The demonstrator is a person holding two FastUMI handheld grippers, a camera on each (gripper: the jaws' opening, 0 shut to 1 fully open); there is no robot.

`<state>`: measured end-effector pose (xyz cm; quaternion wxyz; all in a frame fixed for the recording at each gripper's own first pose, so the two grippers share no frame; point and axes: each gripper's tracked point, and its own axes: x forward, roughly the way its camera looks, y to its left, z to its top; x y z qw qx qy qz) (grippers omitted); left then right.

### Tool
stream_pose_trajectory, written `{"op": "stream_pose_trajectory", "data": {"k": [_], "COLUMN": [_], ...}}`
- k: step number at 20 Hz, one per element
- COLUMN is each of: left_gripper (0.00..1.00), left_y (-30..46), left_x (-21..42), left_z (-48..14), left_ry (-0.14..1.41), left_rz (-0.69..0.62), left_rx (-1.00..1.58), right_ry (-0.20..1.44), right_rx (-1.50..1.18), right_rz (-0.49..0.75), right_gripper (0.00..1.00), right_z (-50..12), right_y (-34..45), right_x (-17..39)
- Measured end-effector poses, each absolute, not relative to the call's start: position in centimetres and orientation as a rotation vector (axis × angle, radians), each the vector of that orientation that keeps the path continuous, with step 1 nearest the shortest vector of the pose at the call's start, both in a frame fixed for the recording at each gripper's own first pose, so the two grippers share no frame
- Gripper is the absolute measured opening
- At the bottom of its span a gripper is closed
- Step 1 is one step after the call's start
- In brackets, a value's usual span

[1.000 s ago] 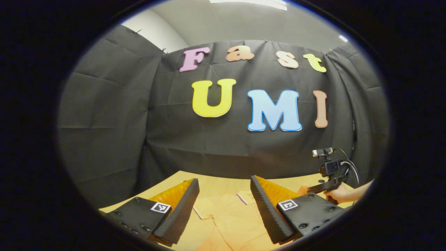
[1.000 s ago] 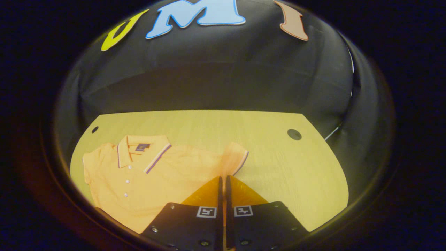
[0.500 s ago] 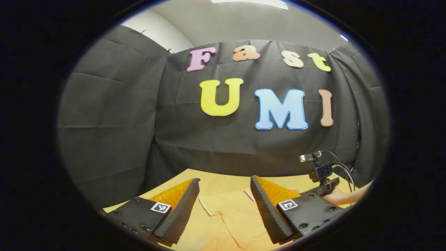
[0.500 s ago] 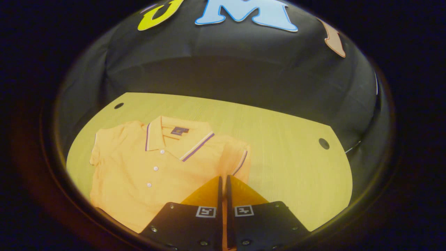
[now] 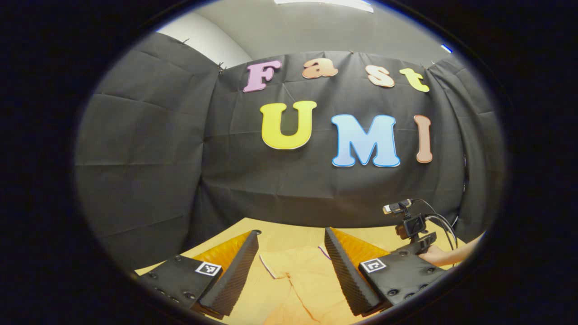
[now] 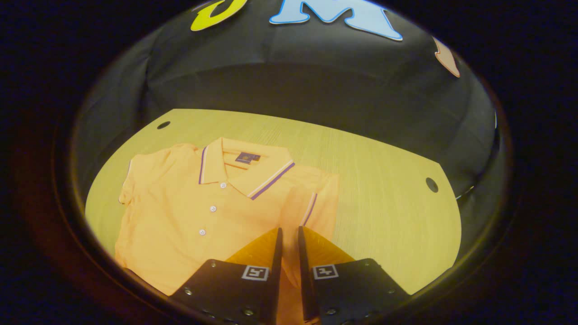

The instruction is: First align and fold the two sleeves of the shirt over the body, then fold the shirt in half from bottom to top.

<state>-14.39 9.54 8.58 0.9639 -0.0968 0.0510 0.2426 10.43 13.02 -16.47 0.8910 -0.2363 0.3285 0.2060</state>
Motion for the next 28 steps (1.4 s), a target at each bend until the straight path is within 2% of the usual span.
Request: {"op": "stream_pose_trajectory", "data": {"k": [1,2,3,5,12,19,23,28], "left_gripper": [0.96,0.96,0.96,0.96,0.99,0.96,0.99,0.94], "left_y": [9.4,9.4,9.5,9.7,11.1,14.4,16.3,19.1], "left_x": [-14.4,-14.3,-14.2,-13.9,-10.7,-6.8,-5.0,-2.7], "left_z": [8.6,8.6,8.5,8.4,5.4,-1.8,-6.2,-11.2], "left_ry": [0.101,0.1,0.098,0.095,0.121,0.22,0.271,0.353], "left_rz": [0.486,0.482,0.48,0.472,0.411,0.364,0.361,0.407], "left_rx": [-0.196,-0.194,-0.192,-0.194,-0.227,-0.282,-0.362,-0.409], "right_ry": [0.685,0.682,0.671,0.637,0.53,0.441,0.386,0.344], "right_rx": [-0.485,-0.486,-0.492,-0.505,-0.477,-0.348,-0.32,-0.295], "right_rz": [0.445,0.454,0.453,0.443,0.435,0.346,0.297,0.294], "right_gripper": [0.44,0.54,0.7,0.92,0.93,0.93,0.93,0.93], "right_z": [-16.3,-16.0,-15.8,-14.8,-9.2,-3.6,-1.4,0.3], "right_y": [13.3,13.4,13.4,13.5,13.9,13.1,12.7,13.0], "right_x": [10.2,9.9,9.9,9.7,5.9,-0.3,-4.1,-8.3]}}
